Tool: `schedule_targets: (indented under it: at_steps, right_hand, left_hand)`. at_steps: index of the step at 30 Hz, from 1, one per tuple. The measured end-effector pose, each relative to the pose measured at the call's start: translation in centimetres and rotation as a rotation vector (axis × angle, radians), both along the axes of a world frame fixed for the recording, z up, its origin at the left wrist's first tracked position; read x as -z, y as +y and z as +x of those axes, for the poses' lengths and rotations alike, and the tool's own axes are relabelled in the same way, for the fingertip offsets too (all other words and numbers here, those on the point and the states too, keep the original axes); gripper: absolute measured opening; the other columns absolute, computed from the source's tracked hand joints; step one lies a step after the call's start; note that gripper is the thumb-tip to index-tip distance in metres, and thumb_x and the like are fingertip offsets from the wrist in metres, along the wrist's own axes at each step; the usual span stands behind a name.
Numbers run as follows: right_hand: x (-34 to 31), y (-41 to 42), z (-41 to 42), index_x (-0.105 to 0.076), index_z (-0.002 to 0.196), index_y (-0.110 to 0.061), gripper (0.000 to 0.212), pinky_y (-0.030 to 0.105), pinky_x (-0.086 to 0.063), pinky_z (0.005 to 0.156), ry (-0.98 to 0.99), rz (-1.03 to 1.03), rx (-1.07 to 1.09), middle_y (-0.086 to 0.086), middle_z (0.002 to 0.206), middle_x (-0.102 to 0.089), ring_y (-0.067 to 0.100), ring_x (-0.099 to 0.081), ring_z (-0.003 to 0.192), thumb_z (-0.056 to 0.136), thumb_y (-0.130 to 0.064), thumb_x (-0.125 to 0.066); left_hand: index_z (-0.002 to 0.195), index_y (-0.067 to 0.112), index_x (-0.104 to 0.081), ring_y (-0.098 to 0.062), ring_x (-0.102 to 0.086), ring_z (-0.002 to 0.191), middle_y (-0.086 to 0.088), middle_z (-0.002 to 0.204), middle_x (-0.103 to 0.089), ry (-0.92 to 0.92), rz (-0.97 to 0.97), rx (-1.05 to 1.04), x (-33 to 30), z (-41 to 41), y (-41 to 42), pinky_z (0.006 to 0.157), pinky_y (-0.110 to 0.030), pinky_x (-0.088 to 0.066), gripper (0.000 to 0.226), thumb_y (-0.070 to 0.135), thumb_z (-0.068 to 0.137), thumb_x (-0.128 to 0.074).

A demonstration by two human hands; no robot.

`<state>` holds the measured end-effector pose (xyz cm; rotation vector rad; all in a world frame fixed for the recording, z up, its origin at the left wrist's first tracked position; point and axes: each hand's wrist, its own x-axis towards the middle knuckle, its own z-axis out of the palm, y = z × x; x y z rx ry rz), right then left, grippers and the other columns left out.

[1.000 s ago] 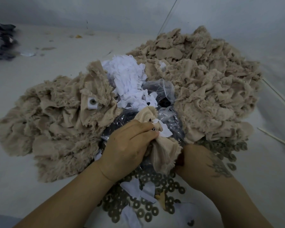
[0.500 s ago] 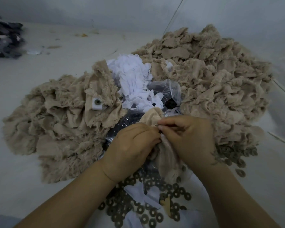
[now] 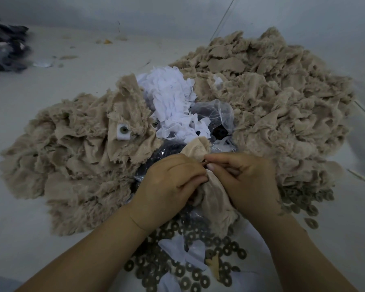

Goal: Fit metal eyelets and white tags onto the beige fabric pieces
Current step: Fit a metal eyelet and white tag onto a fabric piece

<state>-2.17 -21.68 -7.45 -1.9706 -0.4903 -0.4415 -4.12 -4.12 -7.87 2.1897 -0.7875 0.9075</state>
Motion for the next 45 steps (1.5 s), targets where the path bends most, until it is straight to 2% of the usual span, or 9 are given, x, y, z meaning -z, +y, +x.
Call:
schedule_targets:
  at_steps: [2,5,16,21,24,29,35,39,45]
  right_hand:
    - [0.0,0.0,-0.1,-0.076,0.096,-0.018,0.021,0.013,-0.056,0.073,0.043,0.073,-0.015,-0.009,0.087,-0.075,-0.001,-0.072,0.080,0.082,-0.003,-0.077]
    - [-0.2,-0.3,-0.2,-0.074,0.099,-0.024,0.026,0.015,-0.056,0.074,-0.003,0.054,-0.050,-0.013,0.089,-0.074,-0.002,-0.072,0.082,0.083,-0.004,-0.076]
    - [0.4,-0.5,0.2,-0.075,0.099,-0.018,0.021,0.028,-0.061,0.077,0.030,0.122,-0.120,-0.004,0.092,-0.076,0.006,-0.073,0.086,0.085,-0.002,-0.072]
    - [0.2,-0.7,0.3,-0.076,0.100,-0.016,0.017,0.029,-0.060,0.081,0.045,0.114,-0.169,-0.004,0.095,-0.077,0.007,-0.073,0.089,0.086,-0.008,-0.070]
    - [0.2,-1.0,0.1,-0.075,0.105,-0.012,0.021,0.027,-0.060,0.078,0.092,0.167,-0.232,-0.003,0.097,-0.077,0.009,-0.074,0.088,0.084,-0.007,-0.074]
    - [0.2,-0.7,0.1,-0.071,0.109,-0.011,0.034,0.017,-0.057,0.078,0.010,0.121,-0.211,-0.010,0.099,-0.074,0.002,-0.073,0.089,0.077,0.000,-0.079]
    - [0.4,-0.3,0.1,-0.076,0.102,-0.003,0.022,0.018,-0.058,0.074,-0.136,0.025,-0.164,0.000,0.095,-0.076,0.002,-0.073,0.086,0.080,-0.006,-0.077]
    - [0.4,-0.1,-0.2,-0.077,0.102,-0.005,0.020,0.020,-0.058,0.074,-0.181,-0.009,-0.122,0.001,0.094,-0.077,0.004,-0.073,0.086,0.083,-0.010,-0.075]
    - [0.2,0.0,-0.4,-0.079,0.097,-0.007,0.015,0.011,-0.053,0.072,-0.196,-0.059,-0.076,-0.003,0.089,-0.077,-0.001,-0.070,0.081,0.085,-0.014,-0.072]
  left_hand:
    - [0.085,0.000,-0.077,-0.018,-0.071,0.083,-0.006,0.087,-0.075,0.053,-0.066,0.020,-0.2,0.0,0.0,0.080,-0.031,-0.057,0.006,0.005,0.081,-0.077]
    - [0.083,0.003,-0.078,-0.014,-0.071,0.084,-0.003,0.086,-0.075,0.105,-0.112,0.028,-0.5,0.0,-0.1,0.081,-0.027,-0.056,0.004,0.005,0.080,-0.078]
    - [0.081,0.002,-0.078,-0.011,-0.070,0.082,-0.002,0.084,-0.075,0.226,-0.129,0.112,-1.4,0.1,0.0,0.077,-0.027,-0.056,0.004,0.002,0.078,-0.080]
    - [0.081,0.003,-0.076,-0.009,-0.067,0.078,-0.002,0.082,-0.074,0.185,-0.155,0.002,-1.2,0.2,-0.3,0.077,-0.020,-0.053,0.006,0.008,0.079,-0.078]
    - [0.090,0.003,-0.073,-0.009,-0.064,0.082,-0.002,0.087,-0.071,0.180,-0.104,-0.062,-0.7,0.1,-0.4,0.080,-0.015,-0.049,0.010,0.009,0.082,-0.075]
    - [0.105,0.000,-0.068,-0.019,-0.062,0.089,-0.007,0.098,-0.068,0.233,0.037,-0.039,-0.2,0.1,-0.2,0.082,-0.027,-0.049,0.022,0.016,0.093,-0.059]
    - [0.096,-0.008,-0.070,-0.032,-0.064,0.076,-0.017,0.087,-0.068,0.085,0.157,-0.075,0.2,0.3,0.1,0.070,-0.042,-0.054,0.027,0.012,0.094,-0.051]
    - [0.088,-0.011,-0.070,-0.033,-0.063,0.069,-0.019,0.080,-0.066,-0.047,0.157,-0.103,0.5,0.5,-0.3,0.063,-0.044,-0.053,0.022,0.004,0.090,-0.054]
    - [0.086,-0.011,-0.070,-0.031,-0.058,0.064,-0.019,0.075,-0.063,-0.111,0.121,-0.075,0.7,0.9,-0.6,0.060,-0.043,-0.048,0.020,0.001,0.089,-0.054]
